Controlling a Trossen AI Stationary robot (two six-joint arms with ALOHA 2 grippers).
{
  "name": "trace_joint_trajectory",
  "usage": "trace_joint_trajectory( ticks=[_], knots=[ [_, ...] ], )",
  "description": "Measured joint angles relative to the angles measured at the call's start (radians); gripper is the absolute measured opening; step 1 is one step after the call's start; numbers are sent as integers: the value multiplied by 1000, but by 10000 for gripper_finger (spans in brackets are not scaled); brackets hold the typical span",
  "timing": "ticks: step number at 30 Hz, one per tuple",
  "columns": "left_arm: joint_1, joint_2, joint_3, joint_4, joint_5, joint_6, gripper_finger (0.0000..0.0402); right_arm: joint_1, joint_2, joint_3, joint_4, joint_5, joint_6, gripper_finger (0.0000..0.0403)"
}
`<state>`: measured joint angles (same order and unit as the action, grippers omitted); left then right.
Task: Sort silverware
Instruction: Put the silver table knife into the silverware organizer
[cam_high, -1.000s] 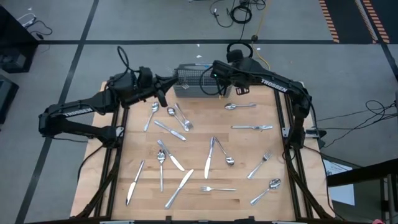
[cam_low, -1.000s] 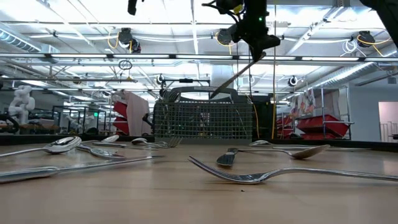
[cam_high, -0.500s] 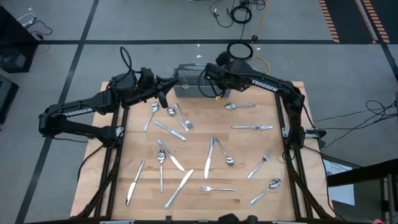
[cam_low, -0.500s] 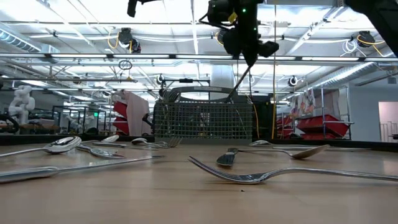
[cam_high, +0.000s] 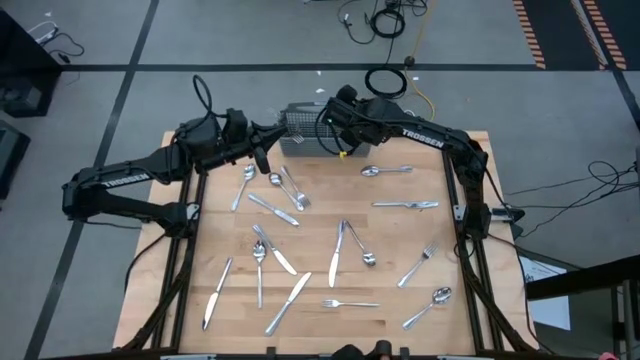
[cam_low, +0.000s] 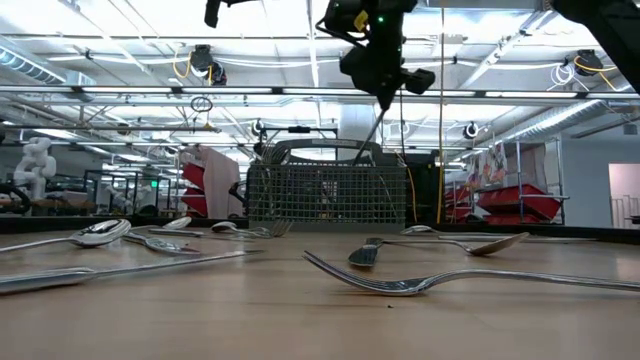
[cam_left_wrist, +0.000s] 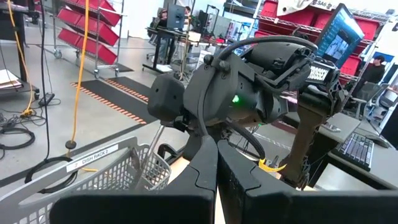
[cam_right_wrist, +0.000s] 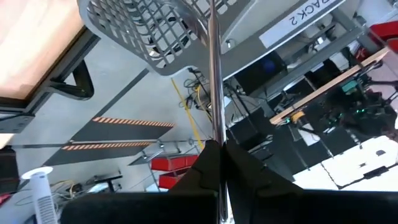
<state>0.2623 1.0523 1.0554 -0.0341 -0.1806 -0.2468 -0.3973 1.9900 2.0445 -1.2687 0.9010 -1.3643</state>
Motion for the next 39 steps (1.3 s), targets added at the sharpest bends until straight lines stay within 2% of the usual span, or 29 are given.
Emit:
trace_joint_trajectory(
  ticks=[12,17,23,28,31,34,36,39],
  knots=[
    [0,0,0,1,0,0,8,0,0,0,13,-105,-44,5],
    [0,0,0,2,0,0,8,0,0,0,13,-149,-46,40],
    [0,0,0,2,0,0,8,-1,0,0,56,-149,-33,94],
    [0,0,0,2,0,1,8,-1,-1,0,195,-136,19,124],
    [0,0,0,2,-6,1,8,2,-3,0,296,-94,31,136],
    [0,0,0,2,-7,20,8,3,-9,9,349,-1,102,144],
    [0,0,0,2,-8,28,8,3,-22,36,309,33,229,148],
    [0,0,0,1,-8,33,8,12,-77,87,90,-45,492,153]
  ],
)
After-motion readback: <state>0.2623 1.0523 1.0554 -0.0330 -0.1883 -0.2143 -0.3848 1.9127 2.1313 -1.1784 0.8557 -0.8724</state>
